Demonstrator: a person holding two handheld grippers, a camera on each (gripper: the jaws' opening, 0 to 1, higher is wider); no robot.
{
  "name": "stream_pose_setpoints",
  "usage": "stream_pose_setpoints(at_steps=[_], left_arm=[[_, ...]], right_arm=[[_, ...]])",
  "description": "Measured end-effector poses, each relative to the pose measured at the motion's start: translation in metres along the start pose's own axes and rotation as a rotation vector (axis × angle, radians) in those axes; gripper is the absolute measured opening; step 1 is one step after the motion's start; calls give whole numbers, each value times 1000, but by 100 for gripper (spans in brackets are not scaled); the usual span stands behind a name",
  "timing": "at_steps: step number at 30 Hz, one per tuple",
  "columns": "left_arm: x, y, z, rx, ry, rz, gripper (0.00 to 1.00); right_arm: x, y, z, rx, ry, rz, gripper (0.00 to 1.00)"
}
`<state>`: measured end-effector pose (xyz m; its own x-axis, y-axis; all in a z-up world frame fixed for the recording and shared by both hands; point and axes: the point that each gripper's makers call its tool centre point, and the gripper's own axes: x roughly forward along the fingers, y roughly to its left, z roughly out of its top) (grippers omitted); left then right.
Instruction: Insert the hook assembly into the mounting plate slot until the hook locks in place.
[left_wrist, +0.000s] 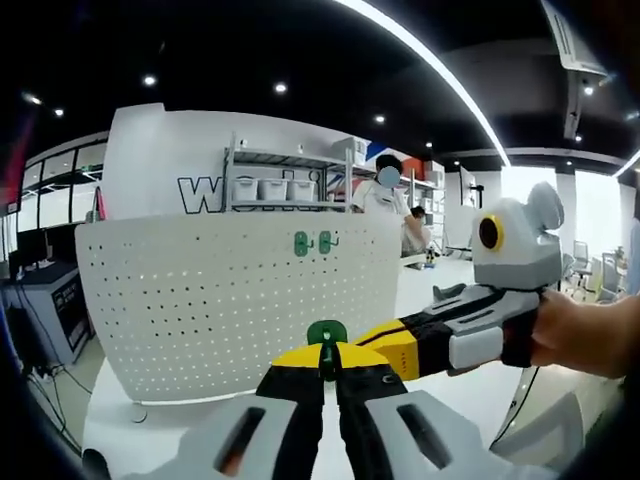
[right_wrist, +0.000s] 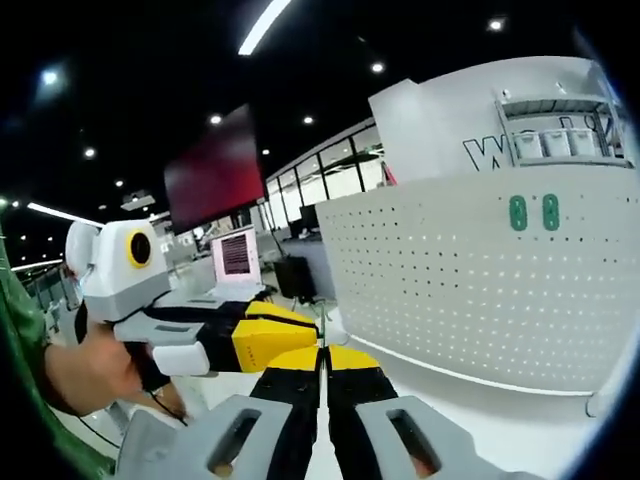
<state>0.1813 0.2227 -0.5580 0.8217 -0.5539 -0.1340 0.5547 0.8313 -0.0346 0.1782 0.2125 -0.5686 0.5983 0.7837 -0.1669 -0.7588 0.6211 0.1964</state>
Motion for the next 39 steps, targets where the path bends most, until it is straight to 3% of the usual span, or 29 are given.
stream_pose_setpoints(at_steps=[17, 39], left_arm=[[2, -21, 13, 37, -13, -24, 3], [-5, -27, 14, 36, -13, -34, 3]], right_arm=[[-21, -3, 10, -13, -21, -13, 0], [-27, 5, 9, -28, -16, -12, 0]])
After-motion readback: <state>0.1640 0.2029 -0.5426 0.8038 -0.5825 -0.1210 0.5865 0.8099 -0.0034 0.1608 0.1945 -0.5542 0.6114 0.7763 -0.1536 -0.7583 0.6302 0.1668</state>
